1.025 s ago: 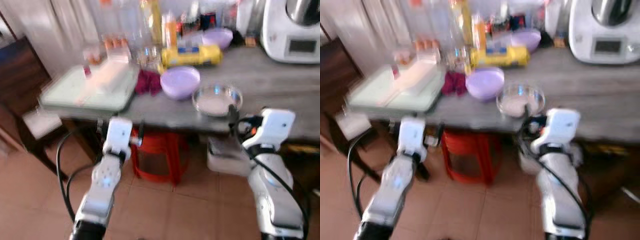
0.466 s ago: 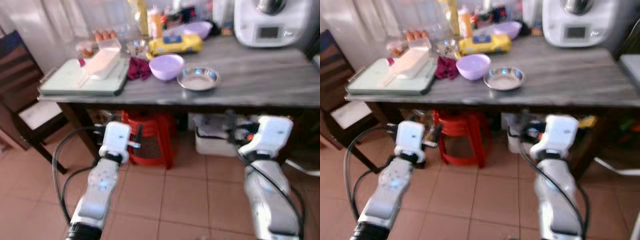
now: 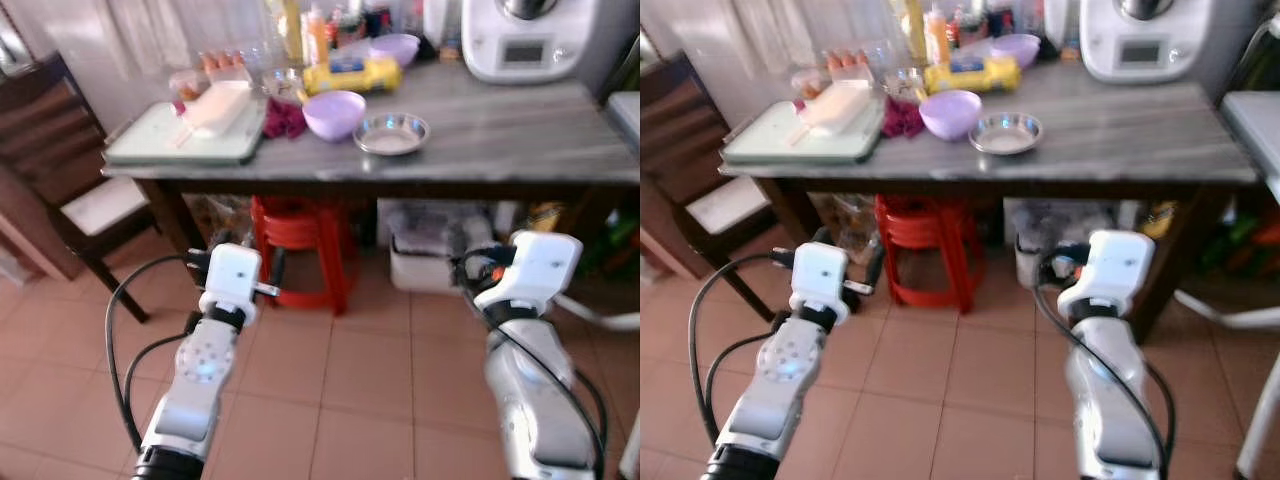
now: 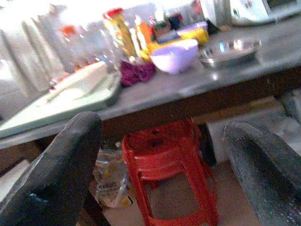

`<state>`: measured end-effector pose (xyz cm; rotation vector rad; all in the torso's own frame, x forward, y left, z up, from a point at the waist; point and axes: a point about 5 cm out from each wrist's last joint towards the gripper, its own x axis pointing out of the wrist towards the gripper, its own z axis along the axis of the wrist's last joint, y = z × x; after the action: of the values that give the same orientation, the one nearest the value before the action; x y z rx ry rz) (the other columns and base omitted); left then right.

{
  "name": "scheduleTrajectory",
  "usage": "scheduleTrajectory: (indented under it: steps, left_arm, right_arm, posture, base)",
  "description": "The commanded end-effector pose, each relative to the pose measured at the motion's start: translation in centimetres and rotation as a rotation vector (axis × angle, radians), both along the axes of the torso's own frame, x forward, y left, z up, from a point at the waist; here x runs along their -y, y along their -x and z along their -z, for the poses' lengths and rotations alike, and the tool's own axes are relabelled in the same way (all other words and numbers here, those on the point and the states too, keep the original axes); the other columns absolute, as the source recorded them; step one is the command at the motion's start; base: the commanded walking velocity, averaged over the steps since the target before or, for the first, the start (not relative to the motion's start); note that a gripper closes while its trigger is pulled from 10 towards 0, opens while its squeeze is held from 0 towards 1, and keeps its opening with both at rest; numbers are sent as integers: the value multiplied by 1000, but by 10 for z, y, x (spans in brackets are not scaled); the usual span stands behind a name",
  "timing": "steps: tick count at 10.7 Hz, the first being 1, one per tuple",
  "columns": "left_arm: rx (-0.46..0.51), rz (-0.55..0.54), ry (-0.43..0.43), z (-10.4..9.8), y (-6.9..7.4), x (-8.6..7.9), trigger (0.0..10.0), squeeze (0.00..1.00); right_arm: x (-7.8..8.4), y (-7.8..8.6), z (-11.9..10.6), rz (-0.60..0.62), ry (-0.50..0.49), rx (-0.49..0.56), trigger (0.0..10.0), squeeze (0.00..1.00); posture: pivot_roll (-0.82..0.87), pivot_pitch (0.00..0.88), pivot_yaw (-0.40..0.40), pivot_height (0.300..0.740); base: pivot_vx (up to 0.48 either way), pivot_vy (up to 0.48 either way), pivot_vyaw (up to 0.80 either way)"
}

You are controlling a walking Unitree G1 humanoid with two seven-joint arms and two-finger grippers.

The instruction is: Setting the table

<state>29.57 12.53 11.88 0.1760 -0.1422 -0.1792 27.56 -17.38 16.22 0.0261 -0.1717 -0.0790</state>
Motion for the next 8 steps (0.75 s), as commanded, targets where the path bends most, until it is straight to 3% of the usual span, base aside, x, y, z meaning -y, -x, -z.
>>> scheduleTrajectory:
  steps: [1, 5, 8]
  left_arm:
    - [5, 17, 8, -1, 1, 1, 10000, 0]
    - [6, 74, 24, -2, 3, 7, 10000, 0]
    - [4, 93, 32, -2, 3, 8, 10000, 0]
  right_arm:
    - [0, -1, -1, -6, 4, 1, 10000, 0]
    - [1, -1, -1, -5, 14, 0, 10000, 0]
    - [2, -1, 0, 3, 12, -3, 10000, 0]
  posture:
    - [-142, 62, 118, 740]
    - [-146, 66, 117, 740]
    - [-149, 65, 120, 740]
  base:
    - [0, 0, 0]
    - [0, 0, 0]
    - [0, -265, 0]
